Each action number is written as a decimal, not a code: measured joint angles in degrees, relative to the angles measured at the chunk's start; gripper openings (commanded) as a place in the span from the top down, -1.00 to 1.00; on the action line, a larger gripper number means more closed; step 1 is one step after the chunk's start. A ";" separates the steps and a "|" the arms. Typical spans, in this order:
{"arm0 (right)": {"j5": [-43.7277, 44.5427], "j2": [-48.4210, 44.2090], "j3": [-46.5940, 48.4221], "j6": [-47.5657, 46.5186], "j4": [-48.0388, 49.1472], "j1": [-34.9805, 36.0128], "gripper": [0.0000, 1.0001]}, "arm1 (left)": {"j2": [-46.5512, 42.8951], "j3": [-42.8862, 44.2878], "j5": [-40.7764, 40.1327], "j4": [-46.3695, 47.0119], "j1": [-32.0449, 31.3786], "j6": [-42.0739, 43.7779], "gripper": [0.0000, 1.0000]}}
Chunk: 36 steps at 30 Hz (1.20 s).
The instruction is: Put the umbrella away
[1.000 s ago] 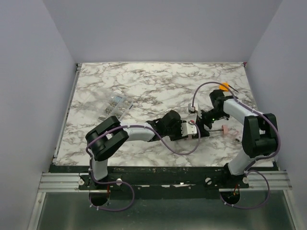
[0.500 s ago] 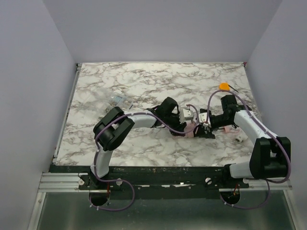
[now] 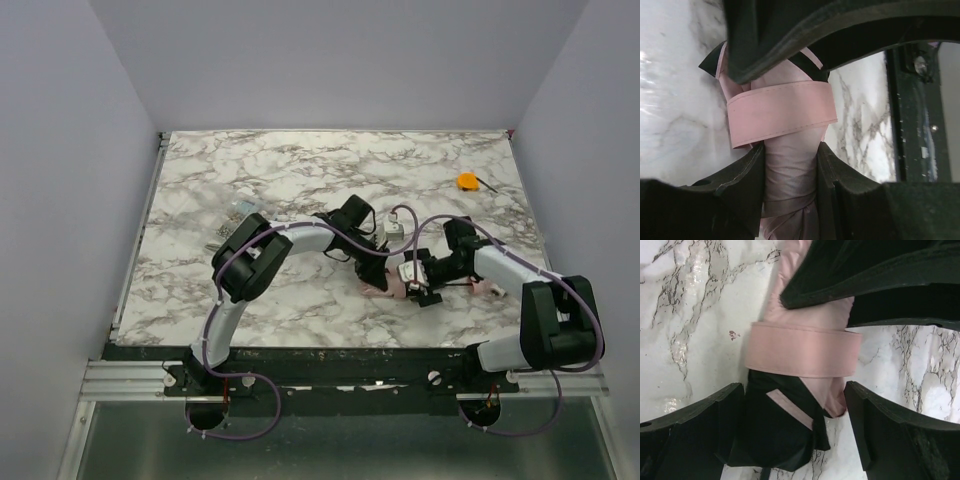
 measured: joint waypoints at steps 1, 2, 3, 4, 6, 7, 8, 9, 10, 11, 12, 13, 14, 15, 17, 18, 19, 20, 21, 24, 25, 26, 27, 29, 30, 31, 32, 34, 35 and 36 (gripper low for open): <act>0.20 0.22 -0.28 0.76 0.85 0.48 -0.58 | 0.48 0.42 1.11 -0.81 0.00 -0.26 0.79; 0.42 0.22 -0.48 1.66 1.60 0.96 -0.45 | 0.70 0.66 1.84 -1.42 0.02 -0.48 0.79; 0.92 0.22 -0.70 2.67 2.36 1.49 -0.30 | 1.22 1.18 2.99 -2.51 0.04 -0.87 0.79; 1.46 0.28 -0.83 3.82 2.64 2.10 -0.15 | 1.40 1.46 3.43 -2.99 0.13 -1.11 0.79; 2.32 0.44 -1.05 6.08 2.67 3.10 -0.03 | 2.23 2.51 4.70 -4.52 0.63 -1.79 0.79; 2.56 0.48 -1.07 7.02 2.93 3.50 0.07 | 2.62 2.93 5.40 -5.27 0.87 -2.23 0.79; 2.75 0.48 -1.14 8.09 3.34 3.87 0.20 | 2.86 3.15 5.95 -5.86 1.09 -2.67 0.79; 2.91 0.44 -1.27 9.07 3.78 4.17 0.38 | 2.99 3.34 6.34 -6.36 1.29 -2.99 0.79; 2.99 0.33 -1.42 10.01 4.24 4.55 0.54 | 3.10 3.45 6.69 -6.75 1.42 -3.30 0.79; 3.15 0.17 -1.57 10.95 4.63 4.90 0.71 | 3.13 3.50 7.02 -7.04 1.53 -3.52 0.79; 3.32 0.09 -1.66 11.78 4.94 5.31 0.79 | 3.17 3.50 7.30 -7.23 1.64 -3.87 0.78; 3.54 0.11 -1.64 12.68 5.14 5.70 0.83 | 3.19 3.50 7.63 -7.43 1.77 -4.17 0.77; 3.80 0.17 -1.53 13.62 5.25 6.12 0.92 | 3.19 3.52 7.89 -7.72 1.90 -4.57 0.76; 4.22 0.35 -1.29 14.64 5.27 6.60 0.93 | 3.19 3.58 8.11 -7.91 2.01 -5.05 0.73; 4.87 1.09 -0.48 16.61 4.85 7.13 0.99 | 3.23 3.63 8.50 -8.00 2.19 -6.19 0.66; 5.20 2.14 0.59 17.77 4.00 7.39 0.99 | 3.21 3.56 8.55 -7.93 2.29 -6.88 0.62; 5.44 3.08 1.57 18.73 3.08 7.52 0.99 | 3.17 3.45 8.55 -7.85 2.38 -7.58 0.58; 5.73 4.98 3.52 20.00 1.14 7.69 0.99 | 3.06 3.21 8.55 -7.56 2.45 -8.20 0.54; 5.95 6.36 4.96 20.85 -0.33 7.76 0.99 | 2.93 2.95 8.55 -7.30 2.51 -8.81 0.51; 6.12 11.45 10.01 23.50 -5.51 7.89 0.99 | 2.34 1.99 8.48 -6.23 2.89 -10.82 0.41; 6.12 12.31 10.97 23.96 -6.45 7.96 0.99 | 2.08 1.70 8.48 -5.66 3.08 -11.89 0.35; 6.12 12.79 11.52 24.33 -6.95 8.07 0.99 | 1.95 1.42 8.48 -5.27 3.21 -12.59 0.27; 6.10 13.07 11.74 24.72 -7.08 8.13 0.99 | 1.75 1.05 8.46 -4.72 3.30 -13.33 0.19; 6.10 13.38 11.78 25.24 -7.06 8.13 0.99 | 1.22 0.24 8.00 -3.43 3.32 -14.32 0.07; 6.10 13.60 11.76 25.53 -7.02 8.13 0.99 | 0.90 -0.31 7.61 -2.69 3.32 -14.75 0.01; 6.10 13.68 11.76 25.79 -6.97 8.13 0.99 | 0.37 -1.01 7.04 -1.73 3.30 -15.39 -0.03; 6.01 13.79 11.76 26.05 -6.93 8.13 0.99 | -0.33 -1.88 6.34 -0.68 3.30 -15.93 -0.09; 5.75 14.01 11.82 26.56 -6.91 8.15 0.99 | -1.75 -3.72 5.18 1.66 3.30 -17.29 -0.13; 5.53 14.19 11.91 26.75 -6.88 8.20 0.99 | -2.71 -4.96 4.28 3.50 3.28 -18.14 -0.17; 5.31 14.40 12.07 26.86 -6.95 8.26 0.99 | -3.96 -6.43 3.15 4.98 3.30 -19.08 -0.18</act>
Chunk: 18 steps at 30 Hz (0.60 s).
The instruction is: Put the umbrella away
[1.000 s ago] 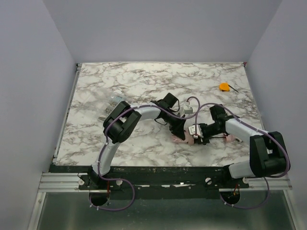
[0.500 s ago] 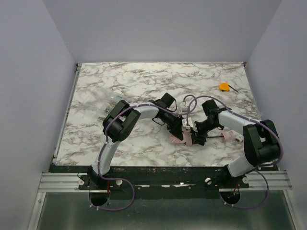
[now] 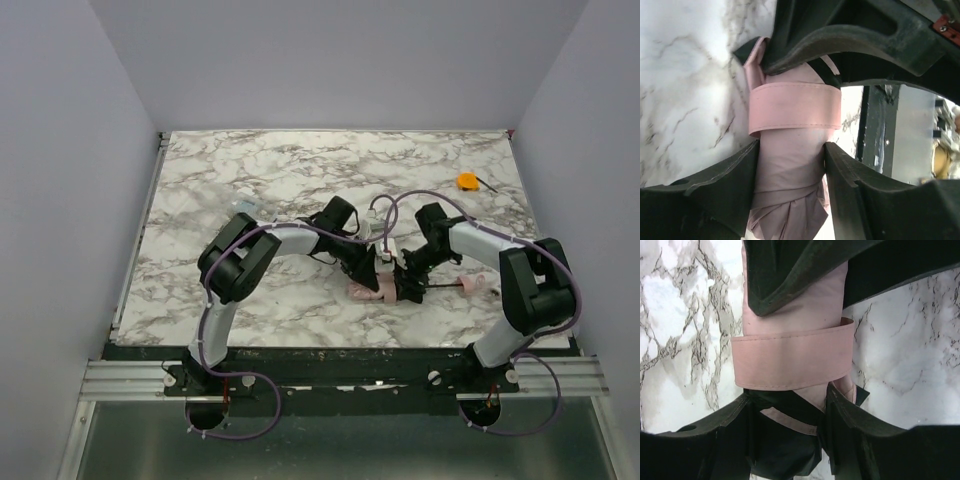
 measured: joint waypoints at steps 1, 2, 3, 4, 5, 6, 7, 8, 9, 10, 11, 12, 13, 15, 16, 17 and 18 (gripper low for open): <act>-0.24 0.15 0.13 0.02 0.02 0.11 0.99 | -1.14 -1.60 -1.14 1.86 0.13 -1.29 -0.18; -0.63 0.37 0.24 0.04 0.04 0.24 0.99 | -1.81 -2.80 -1.92 3.26 0.26 -2.10 -0.18; -0.94 0.59 0.35 0.11 0.07 0.28 0.99 | -2.97 -4.46 -2.67 5.11 0.55 -3.15 -0.19; -1.05 0.83 0.57 0.66 -0.02 0.22 0.99 | -3.85 -5.88 -3.43 6.64 0.74 -3.41 -0.19; -1.11 1.11 0.70 1.20 -0.20 0.24 0.99 | -5.70 -7.93 -4.92 8.72 0.92 -3.89 -0.20; -1.16 1.42 0.87 1.66 -0.48 0.24 0.99 | -7.08 -9.68 -6.16 10.29 1.01 -4.15 -0.20; -1.18 1.60 1.01 1.90 -0.63 0.22 0.99 | -8.15 -11.19 -7.21 11.72 1.03 -4.22 -0.21; -1.25 1.77 1.18 2.34 -0.79 0.20 0.99 | -8.98 -12.90 -8.33 13.51 1.03 -4.07 -0.21; -1.36 2.10 1.49 2.69 -1.05 0.17 0.99 | -10.93 -14.38 -9.22 15.15 0.98 -3.82 -0.21; -1.46 2.43 1.86 3.06 -1.38 0.17 0.99 | -12.33 -16.11 -10.21 17.14 0.94 -3.45 -0.21; -1.64 2.80 2.23 3.32 -1.77 0.17 0.99 | -14.14 -18.32 -11.32 19.37 0.94 -2.86 -0.22; -1.88 3.19 2.62 3.58 -2.16 0.17 0.99 | -16.68 -21.20 -12.76 21.97 0.94 -2.05 -0.22; -2.12 3.61 3.02 3.78 -2.58 0.17 0.99 | -18.38 -23.23 -13.60 23.50 0.94 -1.49 -0.24; -2.56 4.33 3.67 4.11 -3.28 0.02 0.99 | -22.82 -28.70 -15.74 28.65 0.90 0.63 -0.26; -2.71 4.59 3.93 4.15 -3.58 -0.07 0.99 | -24.26 -30.69 -16.59 30.42 0.83 1.33 -0.31; -2.84 4.83 4.17 4.24 -3.91 -0.15 0.99 | -26.58 -33.77 -17.75 32.94 0.63 2.60 -0.35; -3.02 5.11 4.44 4.33 -4.17 -0.22 0.99 | -28.74 -36.46 -18.82 35.43 0.46 3.93 -0.39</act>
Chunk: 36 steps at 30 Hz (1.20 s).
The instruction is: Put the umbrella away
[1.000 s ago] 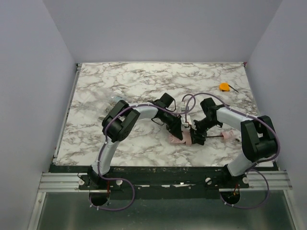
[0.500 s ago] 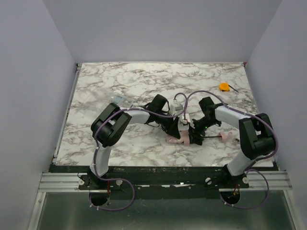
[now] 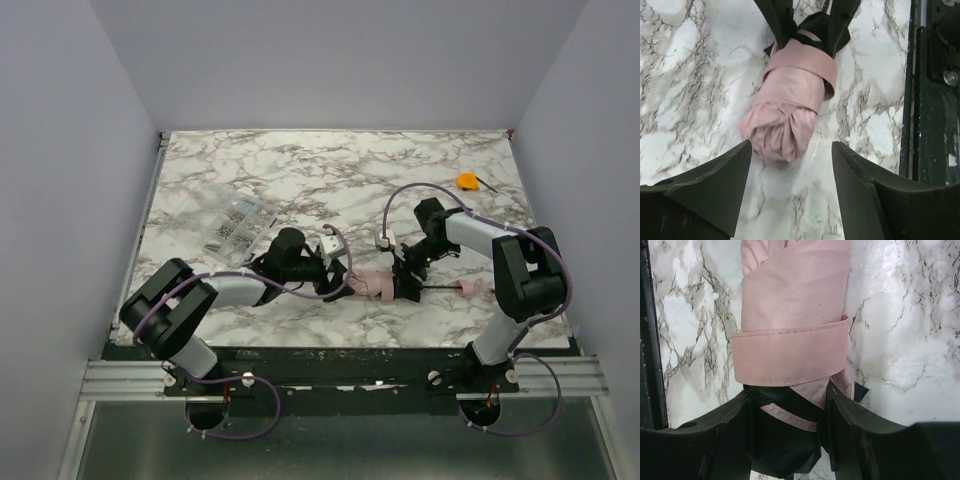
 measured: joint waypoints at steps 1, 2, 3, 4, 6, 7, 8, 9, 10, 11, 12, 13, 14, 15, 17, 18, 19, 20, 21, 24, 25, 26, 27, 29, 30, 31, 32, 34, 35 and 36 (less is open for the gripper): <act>-0.13 0.22 0.22 0.15 -0.22 -0.07 0.99 | -2.62 -3.54 -1.16 2.78 -0.28 1.16 -0.43; -0.20 0.44 0.46 0.22 -0.50 -0.09 0.99 | -4.79 -6.47 -2.43 5.14 -0.48 2.21 -0.49; -0.22 0.70 0.74 0.24 -0.85 -0.09 0.99 | -6.58 -9.05 -3.65 7.41 -0.68 3.21 -0.59; -0.24 0.98 1.09 0.24 -1.25 -0.09 0.99 | -7.98 -11.17 -4.74 9.35 -0.92 4.02 -0.63; -0.28 1.68 1.88 0.20 -2.12 -0.13 0.99 | -11.23 -15.19 -7.34 12.55 -1.33 6.93 -0.88; -0.33 2.14 2.38 0.15 -2.69 -0.15 0.99 | -12.24 -16.11 -7.91 13.22 -1.42 7.45 -0.96; -0.50 3.10 3.43 0.11 -3.93 -0.20 0.99 | -13.92 -16.96 -9.07 13.42 -1.64 9.44 -0.97; -0.52 3.32 3.69 0.11 -4.22 -0.26 0.99 | -14.73 -17.09 -9.68 13.22 -1.84 10.12 -0.97; -0.68 3.98 4.39 -0.07 -5.09 -0.31 0.99 | -16.22 -16.74 -11.56 11.78 -2.91 12.46 -0.97; -0.79 4.66 5.16 -0.13 -5.95 -0.37 0.99 | -17.31 -16.20 -12.81 10.80 -3.98 14.34 -0.96; -0.90 5.27 5.81 -0.13 -6.71 -0.42 0.99 | -18.34 -15.39 -14.40 8.98 -5.46 16.48 -0.96; -0.98 5.77 6.40 -0.15 -7.39 -0.46 0.99 | -19.04 -14.53 -15.47 7.54 -6.84 17.97 -0.94; -1.01 6.23 6.93 -0.15 -7.98 -0.46 0.99 | -19.76 -12.98 -17.75 5.01 -9.31 20.61 -0.93; -1.05 6.69 7.43 -0.15 -8.55 -0.46 0.99 | -19.96 -11.82 -19.19 3.45 -10.88 22.56 -0.91; -1.09 7.45 8.26 -0.15 -9.44 -0.48 0.99 | -19.89 -9.55 -21.59 0.04 -13.97 26.32 -0.85; -1.11 7.67 8.52 -0.15 -9.73 -0.48 0.99 | -19.61 -8.55 -22.64 -1.66 -15.28 28.06 -0.79; -1.11 7.87 8.74 -0.15 -9.99 -0.48 0.99 | -18.82 -7.39 -23.71 -3.15 -16.44 29.86 -0.71; -1.11 8.00 8.90 -0.15 -10.19 -0.48 0.99 | -17.49 -6.08 -24.61 -4.90 -17.33 31.69 -0.64; -1.14 8.09 9.03 -0.15 -10.32 -0.48 0.99 | -16.20 -5.05 -25.20 -6.01 -17.88 32.94 -0.59; -1.18 8.35 9.33 -0.13 -10.64 -0.48 0.99 | -10.62 -1.44 -26.45 -9.64 -18.88 35.93 -0.51; -1.20 8.41 9.40 -0.13 -10.71 -0.48 0.99 | -7.98 0.11 -27.02 -10.86 -19.21 36.92 -0.49; -1.25 8.50 9.44 -0.11 -10.78 -0.52 0.99 | -6.03 1.22 -27.47 -11.67 -19.41 37.57 -0.48; -1.31 8.52 9.46 -0.11 -10.80 -0.57 0.99 | -4.17 2.23 -28.06 -12.24 -19.69 38.18 -0.48; -1.36 8.61 9.51 -0.11 -10.86 -0.59 0.99 | -0.98 4.00 -28.85 -12.94 -20.22 38.91 -0.48; -1.36 8.61 9.53 -0.11 -10.86 -0.59 0.99 | 0.11 4.63 -29.29 -13.05 -20.46 39.12 -0.48; -1.36 8.61 9.53 -0.09 -10.88 -0.61 0.99 | 1.03 5.18 -29.64 -13.05 -20.61 39.30 -0.47; -1.40 8.61 9.53 -0.07 -10.88 -0.66 0.99 | 1.68 5.66 -30.10 -13.05 -20.79 39.41 -0.45; -1.49 8.66 9.53 0.00 -10.88 -0.70 0.99 | 2.54 6.38 -31.10 -13.11 -21.09 39.47 -0.42; -1.51 8.66 9.53 0.13 -10.86 -0.72 0.99 | 2.89 6.73 -31.52 -13.22 -21.24 39.47 -0.40; -1.53 8.68 9.53 0.22 -10.86 -0.72 0.99 | 3.41 7.17 -32.20 -13.35 -21.44 39.56 -0.37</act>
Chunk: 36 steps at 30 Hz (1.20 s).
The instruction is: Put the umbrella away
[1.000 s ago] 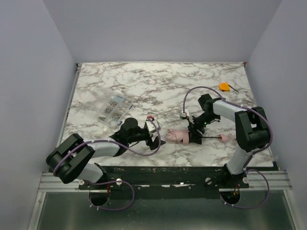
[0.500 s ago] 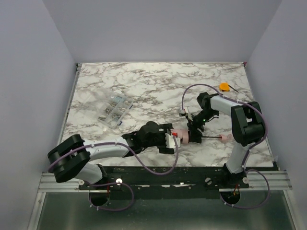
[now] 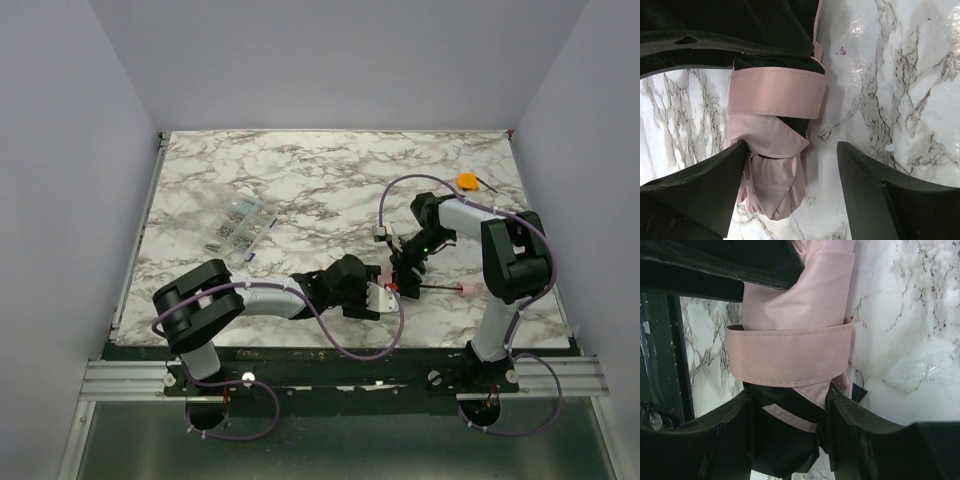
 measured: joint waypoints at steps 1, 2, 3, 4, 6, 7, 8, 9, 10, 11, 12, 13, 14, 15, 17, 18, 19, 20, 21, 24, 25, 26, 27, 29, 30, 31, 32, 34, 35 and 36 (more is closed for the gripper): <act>-0.02 0.00 0.02 0.11 0.00 -0.02 0.99 | 0.42 0.35 -0.44 -0.13 -0.11 0.09 -0.33; -0.04 0.02 0.02 0.17 0.02 -0.02 0.99 | 0.85 0.66 -0.83 -0.17 -0.20 0.13 -0.31; -0.07 0.04 0.04 0.26 0.02 -0.04 0.99 | 1.25 0.96 -1.22 -0.20 -0.22 0.22 -0.28; -0.11 0.09 0.07 0.37 0.04 -0.09 0.99 | 1.57 1.27 -1.57 -0.33 -0.24 0.31 -0.26; -0.17 0.22 0.15 0.61 0.04 -0.13 0.99 | 2.23 1.79 -2.32 -0.35 -0.33 0.33 -0.20; -0.20 0.26 0.22 0.68 0.02 -0.13 0.99 | 2.29 1.81 -2.60 -0.31 -0.42 0.33 -0.20; -0.20 0.31 0.24 0.70 0.02 -0.13 0.99 | 2.32 1.81 -2.93 -0.31 -0.55 0.33 -0.19; -0.20 0.31 0.24 0.70 0.02 -0.13 0.99 | 2.29 1.81 -3.45 -0.24 -0.76 0.33 -0.19; -0.20 0.31 0.24 0.68 0.02 -0.13 0.99 | 2.21 1.73 -4.07 -0.13 -1.03 0.31 -0.19; -0.20 0.31 0.24 0.66 0.02 -0.13 0.99 | 2.10 1.60 -4.35 -0.07 -1.22 0.33 -0.20; -0.20 0.31 0.24 0.63 0.02 -0.13 0.99 | 1.86 1.38 -4.83 0.11 -1.40 0.33 -0.20; -0.20 0.31 0.24 0.59 0.00 -0.13 0.99 | 0.87 0.44 -5.22 0.70 -1.79 0.31 -0.20; -0.20 0.31 0.24 0.57 0.00 -0.13 0.99 | 0.09 -0.22 -5.31 0.96 -2.03 0.33 -0.20; -0.20 0.31 0.24 0.57 0.00 -0.13 0.99 | -1.09 -1.07 -5.35 1.31 -2.32 0.31 -0.22; -0.20 0.31 0.24 0.57 0.00 -0.13 0.99 | -3.96 -2.64 -5.42 1.99 -2.84 0.28 -0.25; -0.20 0.31 0.24 0.57 0.00 -0.13 0.99 | -5.40 -3.32 -5.44 2.54 -2.99 0.28 -0.29; -0.20 0.31 0.24 0.57 0.00 -0.13 0.99 | -6.23 -3.61 -5.44 2.80 -3.10 0.28 -0.37; -0.20 0.31 0.24 0.57 0.00 -0.13 0.99 | -7.19 -3.93 -5.44 3.39 -3.17 0.31 -0.43; -0.20 0.31 0.24 0.57 0.00 -0.13 0.99 | -7.89 -4.07 -5.44 3.87 -3.17 0.37 -0.51; -0.20 0.31 0.24 0.57 0.00 -0.13 0.99 | -7.58 -3.85 -5.42 4.68 -3.08 0.81 -0.68; -0.20 0.31 0.24 0.57 0.00 -0.13 0.99 | -6.97 -3.50 -5.35 4.55 -2.89 0.94 -0.75; -0.20 0.31 0.24 0.57 0.00 -0.13 0.99 | -5.55 -2.58 -5.25 4.31 -2.58 0.94 -0.79; -0.20 0.31 0.24 0.57 0.00 -0.13 0.99 | -4.33 -1.77 -5.20 4.07 -2.38 0.94 -0.81; -0.20 0.31 0.24 0.57 0.00 -0.13 0.99 | -2.43 -0.63 -5.07 3.87 -1.84 0.72 -0.83; -0.20 0.31 0.24 0.57 0.02 -0.13 0.99 | -1.49 -0.15 -4.92 3.82 -1.27 0.39 -0.84; -0.20 0.28 0.22 0.57 0.02 -0.13 0.99 | -0.61 0.20 -4.79 3.80 -0.57 -0.02 -0.84; -0.20 0.28 0.22 0.57 0.02 -0.13 0.99 | -0.26 0.28 -4.72 3.82 -0.02 -0.37 -0.84; -0.20 0.28 0.22 0.57 0.02 -0.13 0.99 | 0.13 0.31 -4.00 3.80 1.60 -1.20 -0.83; -0.20 0.28 0.22 0.55 0.02 -0.13 0.99 | 0.20 0.42 -3.52 3.78 2.36 -1.57 -0.82; -0.20 0.28 0.22 0.55 0.02 -0.13 0.99 | 0.28 0.55 -3.17 3.78 2.99 -1.92 -0.82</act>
